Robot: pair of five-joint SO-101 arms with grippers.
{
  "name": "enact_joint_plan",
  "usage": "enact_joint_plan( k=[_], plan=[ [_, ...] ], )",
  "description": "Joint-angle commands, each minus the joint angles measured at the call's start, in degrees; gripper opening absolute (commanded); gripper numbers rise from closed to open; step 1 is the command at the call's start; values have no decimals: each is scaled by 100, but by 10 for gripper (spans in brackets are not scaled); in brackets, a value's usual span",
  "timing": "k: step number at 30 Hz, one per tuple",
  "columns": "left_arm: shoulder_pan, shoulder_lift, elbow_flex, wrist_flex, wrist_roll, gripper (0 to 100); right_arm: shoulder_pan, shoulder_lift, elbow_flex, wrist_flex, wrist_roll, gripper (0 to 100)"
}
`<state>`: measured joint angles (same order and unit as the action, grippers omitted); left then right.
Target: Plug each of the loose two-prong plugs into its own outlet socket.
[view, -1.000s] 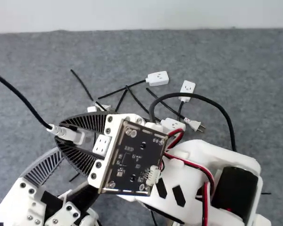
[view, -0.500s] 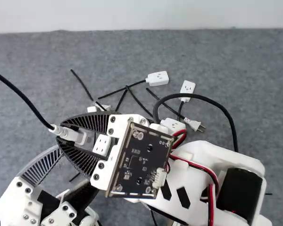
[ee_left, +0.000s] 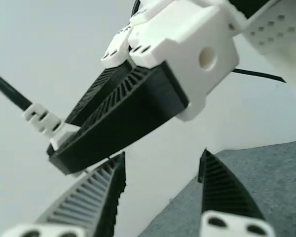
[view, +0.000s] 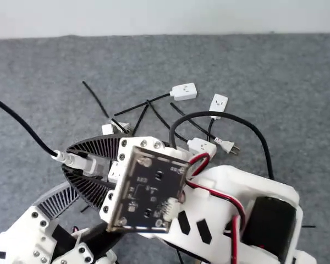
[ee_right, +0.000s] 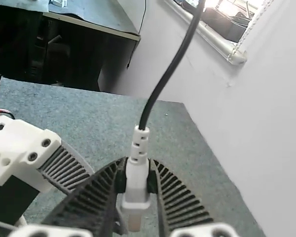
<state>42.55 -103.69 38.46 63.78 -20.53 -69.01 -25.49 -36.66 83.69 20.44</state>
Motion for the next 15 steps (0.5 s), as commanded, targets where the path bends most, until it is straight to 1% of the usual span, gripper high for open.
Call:
enact_joint_plan(
  k=[1, 3, 10, 15],
  plan=[
    [44, -35, 382, -273, -53, 239, -75, -84, 26, -75, 26, 8],
    [44, -53, 549, -378, -53, 239, -75, -84, 26, -75, 35, 8],
    [44, -53, 558, -431, -114, 239, -75, -145, 26, -22, 35, 8],
    [44, -53, 558, -413, -255, 239, -75, -136, 26, 338, 35, 8]
  ],
)
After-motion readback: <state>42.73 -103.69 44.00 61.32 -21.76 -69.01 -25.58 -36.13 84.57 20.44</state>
